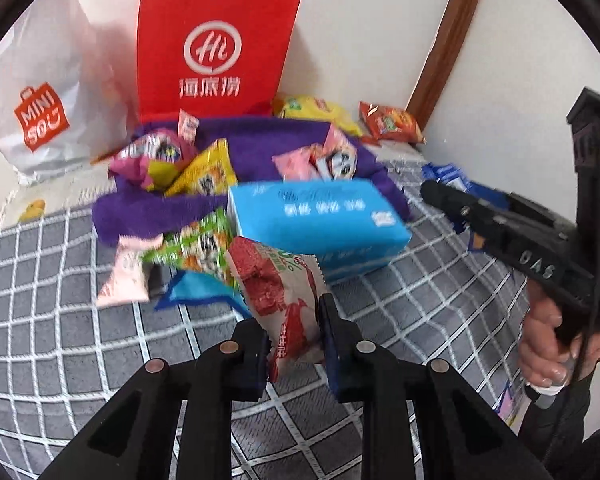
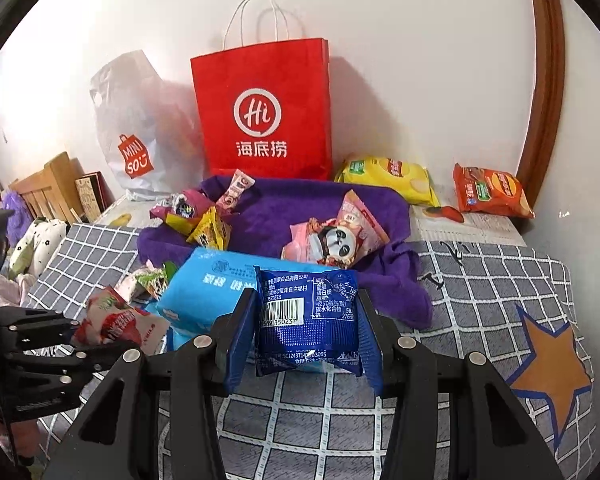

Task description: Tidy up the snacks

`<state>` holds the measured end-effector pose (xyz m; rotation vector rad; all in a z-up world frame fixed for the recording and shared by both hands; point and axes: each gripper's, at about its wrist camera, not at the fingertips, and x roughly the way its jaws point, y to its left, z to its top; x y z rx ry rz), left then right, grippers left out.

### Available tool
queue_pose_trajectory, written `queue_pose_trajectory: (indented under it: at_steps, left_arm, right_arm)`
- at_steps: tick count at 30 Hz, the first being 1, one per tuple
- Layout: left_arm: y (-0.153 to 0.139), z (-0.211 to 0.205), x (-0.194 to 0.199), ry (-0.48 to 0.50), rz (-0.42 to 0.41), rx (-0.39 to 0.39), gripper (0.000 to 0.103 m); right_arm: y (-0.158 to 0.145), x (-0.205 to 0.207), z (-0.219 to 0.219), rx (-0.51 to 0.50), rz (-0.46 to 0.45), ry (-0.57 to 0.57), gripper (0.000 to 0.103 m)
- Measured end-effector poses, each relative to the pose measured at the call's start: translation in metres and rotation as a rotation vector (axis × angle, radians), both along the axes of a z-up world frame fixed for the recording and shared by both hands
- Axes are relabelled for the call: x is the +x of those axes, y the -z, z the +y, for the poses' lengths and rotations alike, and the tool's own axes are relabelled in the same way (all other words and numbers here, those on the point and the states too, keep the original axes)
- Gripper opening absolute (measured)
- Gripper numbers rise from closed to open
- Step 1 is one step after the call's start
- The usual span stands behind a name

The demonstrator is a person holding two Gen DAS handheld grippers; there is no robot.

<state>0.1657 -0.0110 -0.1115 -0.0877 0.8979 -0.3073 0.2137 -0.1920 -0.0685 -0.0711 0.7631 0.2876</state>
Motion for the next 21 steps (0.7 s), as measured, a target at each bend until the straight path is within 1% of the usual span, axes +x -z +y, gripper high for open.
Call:
queue_pose_trajectory:
  at_steps: [7,11,15,21]
  left_arm:
    - [-0.029,-0.002,0.019,-0.010,-0.037,-0.006,0.021]
    - [-0.042,-0.002,0.032,-0.016,-0.062,-0.003,0.021]
    - [-0.052,-0.003,0.045,-0.022,-0.073,-0.005,0.021]
    - [-0.065,-0.001,0.069,-0.034,-0.086,-0.002,0.021]
  right_arm:
    - [-0.017,0.009,0.005,-0.005,-0.019,0.000,0.047]
    - [-0.027,0.018,0.008,-0.010,-0.014,-0.006,0.047]
    - [-0.037,0.029,0.010,-0.015,-0.023,-0.003,0.047]
    - [-0.046,0.052,0.014,-0.019,-0.007,-0.004,0.048]
